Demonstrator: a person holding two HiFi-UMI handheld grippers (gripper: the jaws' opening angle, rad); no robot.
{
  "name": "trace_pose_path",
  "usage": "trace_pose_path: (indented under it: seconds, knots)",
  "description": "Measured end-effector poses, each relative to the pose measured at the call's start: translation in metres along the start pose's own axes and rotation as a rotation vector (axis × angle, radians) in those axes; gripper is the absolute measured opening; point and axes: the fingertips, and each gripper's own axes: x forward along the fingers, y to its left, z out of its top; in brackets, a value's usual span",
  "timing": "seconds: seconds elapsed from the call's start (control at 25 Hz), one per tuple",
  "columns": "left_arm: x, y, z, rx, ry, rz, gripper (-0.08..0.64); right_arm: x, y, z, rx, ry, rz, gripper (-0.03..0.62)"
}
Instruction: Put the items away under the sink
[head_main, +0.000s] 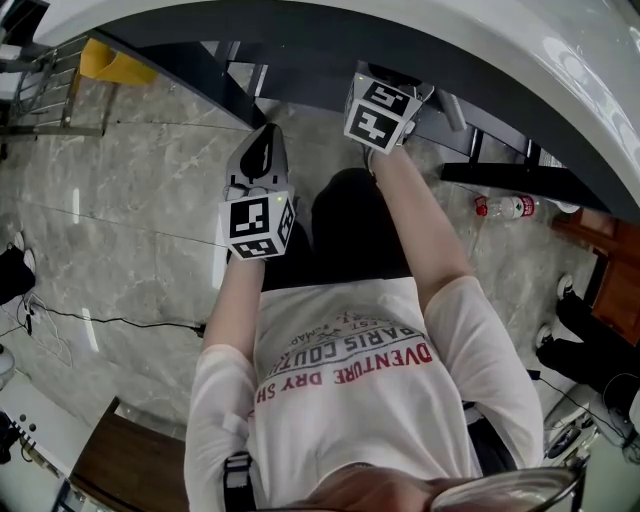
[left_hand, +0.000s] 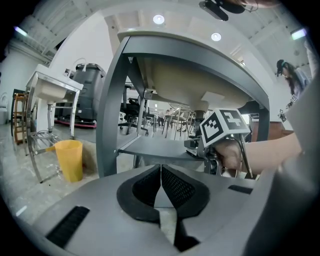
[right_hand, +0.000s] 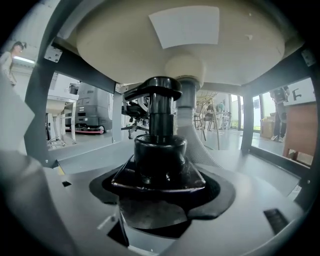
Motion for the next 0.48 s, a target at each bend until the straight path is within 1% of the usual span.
trace_pose_path:
  seconds: [0.16, 0.24, 0.36, 0.48]
  knots:
    - [-0.004, -0.002, -0.007, -0.012, 0.008, -0.006, 0.028, -0.009, 0.006, 0.006, 0.005, -0.04, 0.049, 0.379]
    - [-0.006, -0.004, -0.008, -0.005, 0.011, -0.012, 0.028, -0.015, 0.006, 0.01, 0.018, -0.057, 0.064, 0.379]
    - [-0.01, -0.006, -0.007, 0.008, 0.002, -0.022, 0.028, -0.028, 0.003, 0.013, 0.015, -0.081, 0.051, 0.38]
    - [-0.015, -0.009, -0.006, 0.007, -0.011, -0.035, 0.028, -0.053, 0.0, 0.012, 0.001, -0.101, 0.05, 0.379]
